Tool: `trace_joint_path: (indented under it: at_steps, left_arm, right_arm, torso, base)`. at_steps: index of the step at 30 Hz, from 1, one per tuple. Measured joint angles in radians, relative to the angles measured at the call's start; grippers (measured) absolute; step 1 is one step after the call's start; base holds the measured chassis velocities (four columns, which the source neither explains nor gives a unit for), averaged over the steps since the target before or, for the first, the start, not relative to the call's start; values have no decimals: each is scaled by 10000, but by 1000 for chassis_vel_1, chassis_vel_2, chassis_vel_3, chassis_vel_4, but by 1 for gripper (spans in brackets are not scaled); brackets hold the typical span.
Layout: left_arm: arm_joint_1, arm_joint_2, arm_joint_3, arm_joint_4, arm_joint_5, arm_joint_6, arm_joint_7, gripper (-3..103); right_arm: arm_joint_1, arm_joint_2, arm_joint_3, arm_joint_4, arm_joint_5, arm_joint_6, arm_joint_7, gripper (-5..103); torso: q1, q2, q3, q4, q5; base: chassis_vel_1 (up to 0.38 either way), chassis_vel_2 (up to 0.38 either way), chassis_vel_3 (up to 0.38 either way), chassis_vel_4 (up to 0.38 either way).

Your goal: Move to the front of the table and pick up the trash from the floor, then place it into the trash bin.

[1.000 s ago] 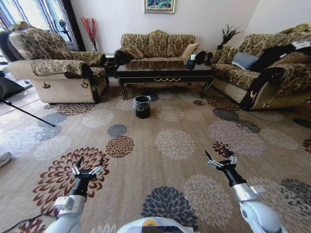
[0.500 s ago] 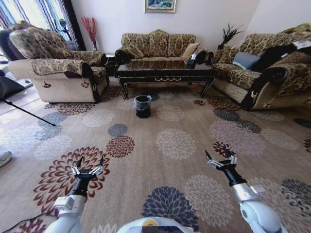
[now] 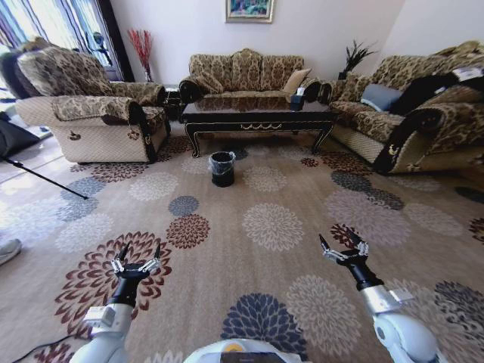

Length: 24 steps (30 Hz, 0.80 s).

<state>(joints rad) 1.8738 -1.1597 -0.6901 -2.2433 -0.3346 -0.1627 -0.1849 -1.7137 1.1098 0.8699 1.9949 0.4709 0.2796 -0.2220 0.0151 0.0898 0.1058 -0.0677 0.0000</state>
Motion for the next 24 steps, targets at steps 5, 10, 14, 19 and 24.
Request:
trace_joint_path:
  at_steps: [5,10,14,19,24]
  left_arm:
    - [-1,1,0,0,0,0,0,100]
    - [-1,1,0,0,0,0,0,100]
    - [0,1,0,0,0,0,0,100]
    - [0,1,0,0,0,0,0,100]
    - [0,1,0,0,0,0,0,100]
  right_arm:
    - [13,0,0,0,0,0,0,100]
    - [11,0,0,0,0,0,0,100]
    - [0,0,0,1,0,0,0,100]
    - [12,-1,0,0,0,0,-1,100]
    - [8,-1,0,0,0,0,0,100]
  torso:
    - [7,61,73,0,-1]
    - [41,225,185,0,2]
    - [69,409,335,-1,-1]
    - [119,597,484,0,1]
    - [127,704,575,-1,0]
  base:
    - [-109,110,124,-114]
    - [-59,28,46,-26]
    - [0,0,0,0]
    - [0,0,0,0]
    - [0,0,0,0]
